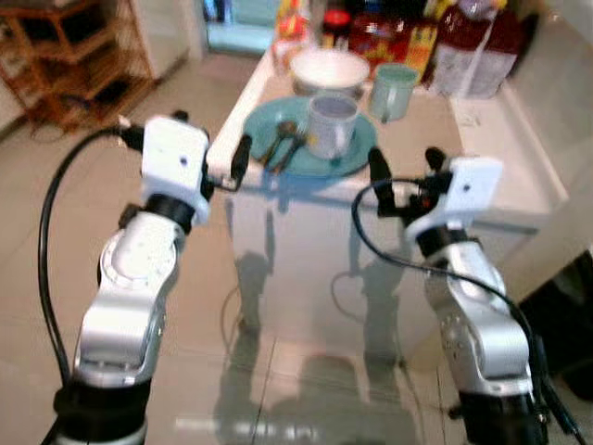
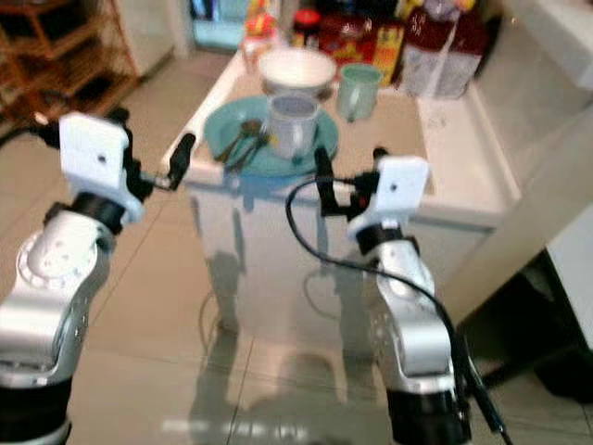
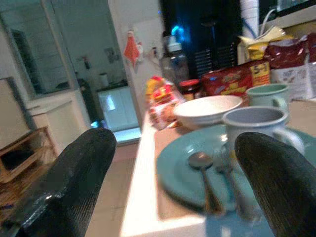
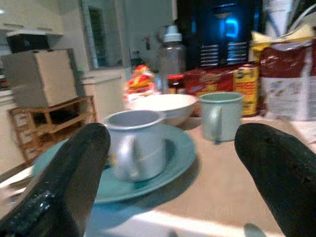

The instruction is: Setting the table

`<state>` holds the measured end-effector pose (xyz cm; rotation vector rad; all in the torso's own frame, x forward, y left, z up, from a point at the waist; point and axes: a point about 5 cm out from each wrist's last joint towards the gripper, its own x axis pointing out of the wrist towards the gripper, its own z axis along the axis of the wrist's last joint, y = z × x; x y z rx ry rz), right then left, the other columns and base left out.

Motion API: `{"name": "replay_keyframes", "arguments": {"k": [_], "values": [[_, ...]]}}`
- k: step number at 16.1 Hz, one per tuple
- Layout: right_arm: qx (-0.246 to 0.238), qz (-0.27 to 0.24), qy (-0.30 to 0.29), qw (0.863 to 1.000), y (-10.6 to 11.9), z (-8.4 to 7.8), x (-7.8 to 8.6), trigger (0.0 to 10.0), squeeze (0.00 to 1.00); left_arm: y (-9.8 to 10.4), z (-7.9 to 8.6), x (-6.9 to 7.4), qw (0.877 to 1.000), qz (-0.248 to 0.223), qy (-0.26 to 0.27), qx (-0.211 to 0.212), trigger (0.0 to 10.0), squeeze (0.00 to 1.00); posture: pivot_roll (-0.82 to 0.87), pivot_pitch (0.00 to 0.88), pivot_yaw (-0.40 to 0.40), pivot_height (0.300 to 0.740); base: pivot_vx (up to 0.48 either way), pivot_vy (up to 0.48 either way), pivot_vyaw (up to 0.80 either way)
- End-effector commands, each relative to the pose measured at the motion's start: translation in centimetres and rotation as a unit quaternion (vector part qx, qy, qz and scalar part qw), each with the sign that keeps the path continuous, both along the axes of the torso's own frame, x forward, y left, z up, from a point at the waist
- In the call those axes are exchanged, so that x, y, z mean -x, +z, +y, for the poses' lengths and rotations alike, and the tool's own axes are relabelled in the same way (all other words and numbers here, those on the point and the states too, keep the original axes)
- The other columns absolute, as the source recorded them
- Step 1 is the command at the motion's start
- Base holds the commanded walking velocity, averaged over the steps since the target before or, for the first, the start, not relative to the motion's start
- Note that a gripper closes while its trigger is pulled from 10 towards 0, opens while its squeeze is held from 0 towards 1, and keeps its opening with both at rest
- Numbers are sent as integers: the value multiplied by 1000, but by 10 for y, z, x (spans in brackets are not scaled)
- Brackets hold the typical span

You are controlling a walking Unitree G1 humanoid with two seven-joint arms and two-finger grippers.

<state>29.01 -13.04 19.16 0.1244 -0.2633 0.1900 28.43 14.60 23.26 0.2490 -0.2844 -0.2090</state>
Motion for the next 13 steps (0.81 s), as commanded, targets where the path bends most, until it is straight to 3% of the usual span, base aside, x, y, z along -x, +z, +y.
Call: {"name": "replay_keyframes", "arguments": {"k": [1,9,12,13], "values": [[7,-9,-8,1000,6,-7,1,10000,0,2,-7,2,1000,-3,-16,-4,10000,0,85,23,-26,740,409,0,0],[-19,-10,-61,998,21,-23,-7,10000,0,8,-13,3,999,-8,-39,-1,10000,0,81,30,-28,740,408,0,0],[-32,-12,-77,996,27,-27,-11,10000,0,9,-15,5,999,-8,-52,2,10000,0,84,31,-31,740,0,0,0],[-37,-1,-96,995,30,-31,-18,10000,1000,9,-15,6,998,-10,-57,5,10000,0,83,31,-32,740,0,0,0]]}}
